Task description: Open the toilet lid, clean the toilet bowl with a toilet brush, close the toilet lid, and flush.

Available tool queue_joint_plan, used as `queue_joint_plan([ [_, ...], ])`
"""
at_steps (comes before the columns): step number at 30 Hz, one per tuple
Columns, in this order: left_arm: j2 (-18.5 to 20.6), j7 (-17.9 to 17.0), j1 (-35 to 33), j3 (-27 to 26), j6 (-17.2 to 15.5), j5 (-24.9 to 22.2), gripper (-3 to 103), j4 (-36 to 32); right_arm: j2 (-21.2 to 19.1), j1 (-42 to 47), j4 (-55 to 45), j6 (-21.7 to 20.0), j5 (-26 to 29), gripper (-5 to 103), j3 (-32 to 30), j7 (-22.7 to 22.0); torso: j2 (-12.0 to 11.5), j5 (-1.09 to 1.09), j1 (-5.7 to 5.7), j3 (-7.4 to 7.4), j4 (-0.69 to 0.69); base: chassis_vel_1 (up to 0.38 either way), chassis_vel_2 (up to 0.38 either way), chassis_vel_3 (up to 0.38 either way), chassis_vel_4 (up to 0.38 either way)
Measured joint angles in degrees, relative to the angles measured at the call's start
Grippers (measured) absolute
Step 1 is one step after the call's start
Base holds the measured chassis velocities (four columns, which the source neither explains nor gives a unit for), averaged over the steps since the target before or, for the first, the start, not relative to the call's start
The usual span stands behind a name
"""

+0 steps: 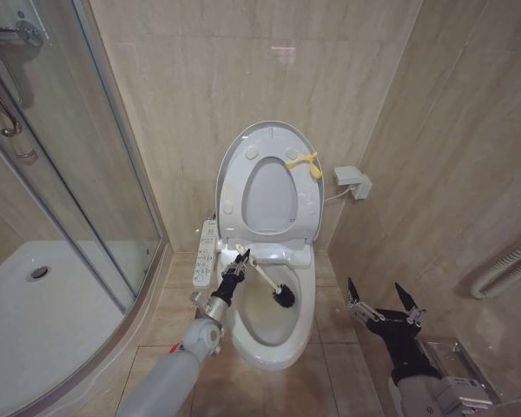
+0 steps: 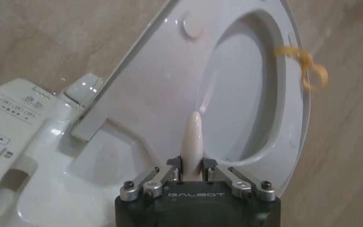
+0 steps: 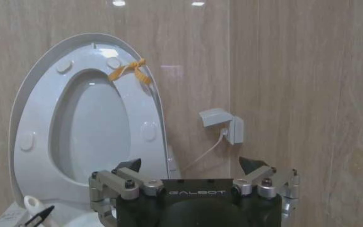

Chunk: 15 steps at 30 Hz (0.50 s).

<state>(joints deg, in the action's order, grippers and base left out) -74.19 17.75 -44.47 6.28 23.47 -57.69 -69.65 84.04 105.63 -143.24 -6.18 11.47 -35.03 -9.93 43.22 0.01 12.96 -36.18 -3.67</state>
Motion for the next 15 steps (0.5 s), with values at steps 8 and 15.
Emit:
queue_joint_plan([
  [8,-2.2,3.0,1.1,0.4,2.1,5.2,20,6.9,0.0,0.0,0.0,0.0,0.0,100,0.0,0.0,0.0,-0.01,0.00,0.00,0.02,0.000,0.000,0.000,0.000],
  [15,-6.5,3.1,3.2,0.5,2.4,2.8,20,7.7,0.0,0.0,0.0,0.0,0.0,100,0.0,0.0,0.0,0.01,0.00,0.00,0.00,0.000,0.000,0.000,0.000],
])
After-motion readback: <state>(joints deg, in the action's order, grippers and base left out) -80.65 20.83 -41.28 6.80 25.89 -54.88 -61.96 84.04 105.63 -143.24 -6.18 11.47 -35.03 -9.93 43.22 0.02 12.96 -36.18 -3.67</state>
